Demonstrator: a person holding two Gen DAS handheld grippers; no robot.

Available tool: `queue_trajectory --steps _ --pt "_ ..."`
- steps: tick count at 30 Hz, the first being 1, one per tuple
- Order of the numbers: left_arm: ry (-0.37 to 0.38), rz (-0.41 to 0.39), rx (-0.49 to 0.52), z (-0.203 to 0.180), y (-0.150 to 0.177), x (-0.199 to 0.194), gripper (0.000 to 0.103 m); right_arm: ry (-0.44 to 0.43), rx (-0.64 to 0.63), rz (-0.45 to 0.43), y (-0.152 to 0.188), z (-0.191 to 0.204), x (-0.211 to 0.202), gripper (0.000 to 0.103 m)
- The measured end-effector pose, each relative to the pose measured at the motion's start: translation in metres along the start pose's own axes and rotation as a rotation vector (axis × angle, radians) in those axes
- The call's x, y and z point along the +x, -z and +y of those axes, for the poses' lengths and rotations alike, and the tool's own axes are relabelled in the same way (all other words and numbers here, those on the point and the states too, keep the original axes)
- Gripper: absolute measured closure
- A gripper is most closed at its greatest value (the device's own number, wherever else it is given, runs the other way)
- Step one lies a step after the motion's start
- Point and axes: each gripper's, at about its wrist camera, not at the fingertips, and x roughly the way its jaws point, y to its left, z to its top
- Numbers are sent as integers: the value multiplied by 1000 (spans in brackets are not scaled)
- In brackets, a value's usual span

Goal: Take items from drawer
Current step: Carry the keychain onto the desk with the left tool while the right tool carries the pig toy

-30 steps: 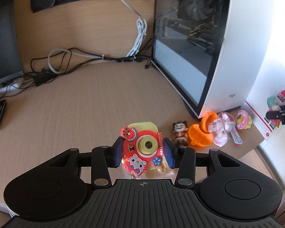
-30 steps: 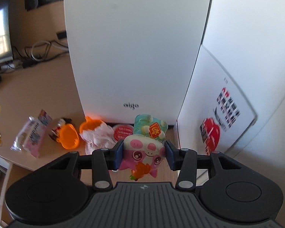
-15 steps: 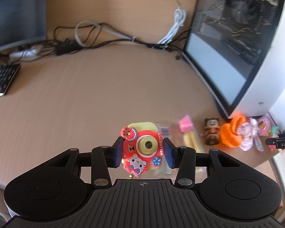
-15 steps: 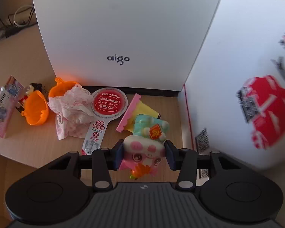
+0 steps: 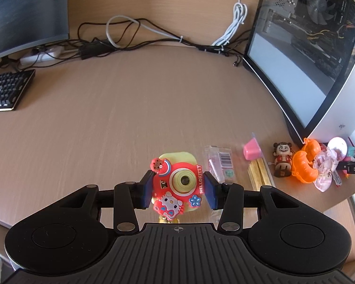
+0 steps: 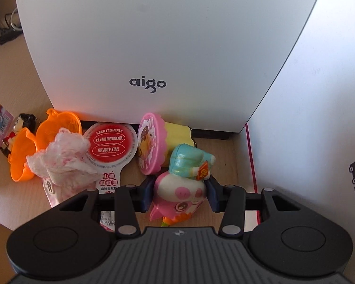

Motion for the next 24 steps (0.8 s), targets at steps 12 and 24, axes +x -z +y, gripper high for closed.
queue_trajectory --steps 12,24 --pt "-4 3 15 0 -3 8 55 -16 25 -187 25 5 -61 38" --pt "-9 40 -42 -2 -2 64 54 -152 104 -197 59 17 -79 26"
